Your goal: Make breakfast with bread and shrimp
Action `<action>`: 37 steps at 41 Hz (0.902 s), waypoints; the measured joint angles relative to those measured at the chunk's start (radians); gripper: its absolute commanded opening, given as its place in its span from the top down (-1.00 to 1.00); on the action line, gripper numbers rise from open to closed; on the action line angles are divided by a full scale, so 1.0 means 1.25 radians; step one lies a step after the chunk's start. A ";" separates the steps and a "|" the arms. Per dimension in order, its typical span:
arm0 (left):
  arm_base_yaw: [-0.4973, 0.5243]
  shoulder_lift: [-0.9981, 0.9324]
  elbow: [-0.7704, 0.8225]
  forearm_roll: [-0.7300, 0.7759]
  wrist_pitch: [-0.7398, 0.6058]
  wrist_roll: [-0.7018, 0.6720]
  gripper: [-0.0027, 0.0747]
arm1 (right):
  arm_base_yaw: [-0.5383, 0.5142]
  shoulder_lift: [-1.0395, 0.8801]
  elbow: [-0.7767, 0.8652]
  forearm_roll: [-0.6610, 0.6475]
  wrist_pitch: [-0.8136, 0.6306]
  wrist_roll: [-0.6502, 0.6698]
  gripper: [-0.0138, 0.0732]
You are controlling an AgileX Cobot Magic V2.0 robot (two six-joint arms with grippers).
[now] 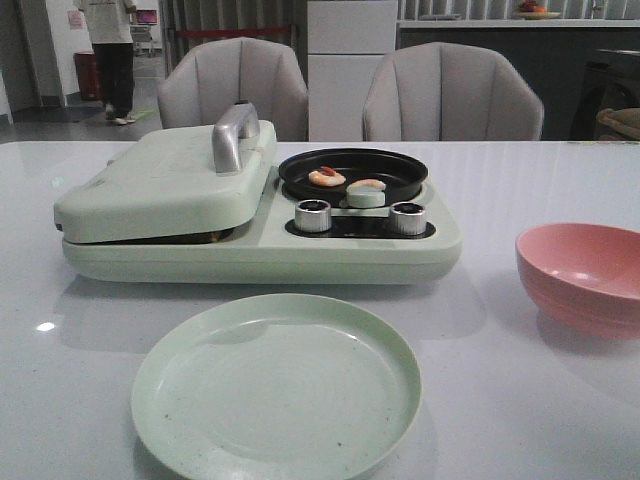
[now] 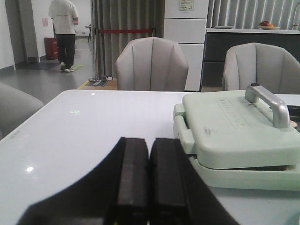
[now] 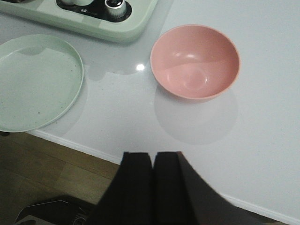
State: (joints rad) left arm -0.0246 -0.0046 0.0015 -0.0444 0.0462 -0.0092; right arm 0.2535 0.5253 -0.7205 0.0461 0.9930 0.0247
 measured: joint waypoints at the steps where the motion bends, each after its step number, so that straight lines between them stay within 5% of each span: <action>1: 0.000 0.000 0.000 0.000 0.000 0.000 0.67 | 0.000 0.000 0.000 0.000 0.000 0.000 0.60; 29: -0.008 0.000 0.000 0.000 0.000 0.000 0.67 | 0.000 -0.005 0.003 0.000 -0.003 0.000 0.60; 37: -0.008 0.000 0.000 0.000 0.000 0.000 0.67 | -0.075 -0.097 0.115 -0.022 -0.139 0.000 0.60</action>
State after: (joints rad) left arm -0.0352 -0.0046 0.0015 -0.0444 0.0456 -0.0092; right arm 0.1594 0.4039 -0.5767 0.0184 0.8187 0.0247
